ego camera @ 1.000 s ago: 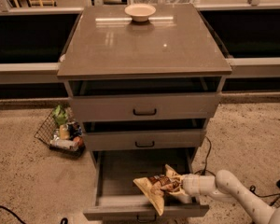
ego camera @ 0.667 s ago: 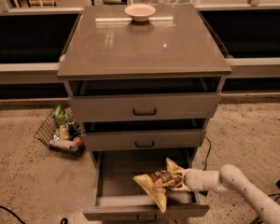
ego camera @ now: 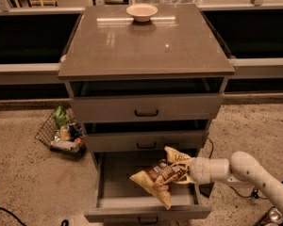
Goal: Pick brown chip bag from bottom drawer and place on counter
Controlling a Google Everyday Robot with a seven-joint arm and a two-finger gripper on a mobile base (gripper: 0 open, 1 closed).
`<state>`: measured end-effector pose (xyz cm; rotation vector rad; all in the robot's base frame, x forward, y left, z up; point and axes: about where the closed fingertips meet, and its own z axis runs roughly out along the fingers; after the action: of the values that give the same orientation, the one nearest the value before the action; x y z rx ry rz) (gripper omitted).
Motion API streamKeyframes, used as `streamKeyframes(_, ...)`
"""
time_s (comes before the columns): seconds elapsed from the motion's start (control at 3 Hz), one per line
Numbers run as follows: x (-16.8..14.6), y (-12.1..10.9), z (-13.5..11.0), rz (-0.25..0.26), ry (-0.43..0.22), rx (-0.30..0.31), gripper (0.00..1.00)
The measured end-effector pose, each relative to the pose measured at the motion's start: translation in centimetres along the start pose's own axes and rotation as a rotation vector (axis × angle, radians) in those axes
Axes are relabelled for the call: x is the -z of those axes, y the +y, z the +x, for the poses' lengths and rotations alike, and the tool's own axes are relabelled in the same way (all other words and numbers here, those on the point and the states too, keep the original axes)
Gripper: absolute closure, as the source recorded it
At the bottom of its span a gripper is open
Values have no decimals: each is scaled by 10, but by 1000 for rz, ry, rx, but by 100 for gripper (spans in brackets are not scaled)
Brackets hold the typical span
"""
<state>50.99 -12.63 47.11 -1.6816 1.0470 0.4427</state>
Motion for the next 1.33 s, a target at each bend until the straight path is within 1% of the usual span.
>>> streamKeyframes(0.33, 14, -15, -35, -5, 16, 104, 100)
streamKeyframes(0.67, 14, -17, -37, -6, 17, 109, 100)
streamKeyframes(1.0, 17, -25, -43, -18, 27, 139, 100)
streamKeyframes(1.33, 42, -62, -73, -2, 83, 252, 100)
